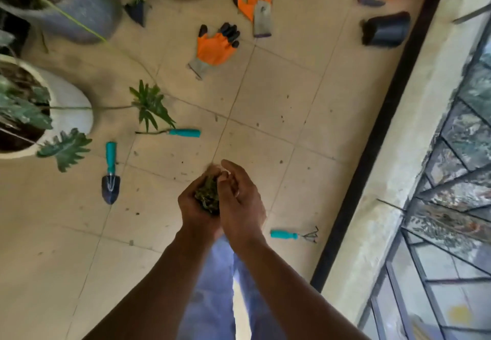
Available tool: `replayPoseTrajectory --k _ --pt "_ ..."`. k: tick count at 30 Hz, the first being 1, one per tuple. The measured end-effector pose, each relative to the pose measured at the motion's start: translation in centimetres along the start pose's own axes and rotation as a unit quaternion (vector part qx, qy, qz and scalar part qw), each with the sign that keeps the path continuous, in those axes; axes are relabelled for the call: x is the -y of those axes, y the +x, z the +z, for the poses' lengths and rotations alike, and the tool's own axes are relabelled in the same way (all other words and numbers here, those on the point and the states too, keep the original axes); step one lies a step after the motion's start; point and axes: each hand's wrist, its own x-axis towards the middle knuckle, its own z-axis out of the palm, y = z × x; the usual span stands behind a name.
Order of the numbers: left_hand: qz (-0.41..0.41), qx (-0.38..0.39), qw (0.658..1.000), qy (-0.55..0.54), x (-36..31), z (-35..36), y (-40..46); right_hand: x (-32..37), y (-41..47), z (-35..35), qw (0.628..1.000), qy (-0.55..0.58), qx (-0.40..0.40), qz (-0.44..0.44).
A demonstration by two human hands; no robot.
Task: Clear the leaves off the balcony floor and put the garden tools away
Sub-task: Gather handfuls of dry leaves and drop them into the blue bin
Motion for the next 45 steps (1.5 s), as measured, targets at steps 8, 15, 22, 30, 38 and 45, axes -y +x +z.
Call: replayPoseTrajectory --k 8,15,22,30,38,45 --pt "-0.017 0.077 0.995 0.068 2.3 -4.9 0.5 -7.4 -2.1 -2.6 0.996 -0.044 -0.052 -0.051" --pt "-0.033 0.022 0.997 0.069 2.4 -8.6 1.6 -15.4 1.3 -5.3 0.981 -0.191 -0.028 -0.027" --pt "-0.045 0.001 0.998 0.043 -0.5 -16.2 7.0 -25.2 11.0 -0.7 0.917 -0.382 0.078 -0.080" --pt "-0.055 -0.031 0.998 0.016 -2.2 -26.2 14.4 -29.8 23.8 4.7 0.786 -0.562 0.121 -0.225" --pt "-0.050 -0.017 0.999 -0.008 -2.6 -30.7 15.6 -32.5 26.0 6.5 0.752 -0.574 0.106 -0.306" --pt "-0.044 0.002 0.999 -0.031 -2.9 -31.9 15.2 -32.3 25.1 7.9 0.696 -0.634 0.110 -0.317"
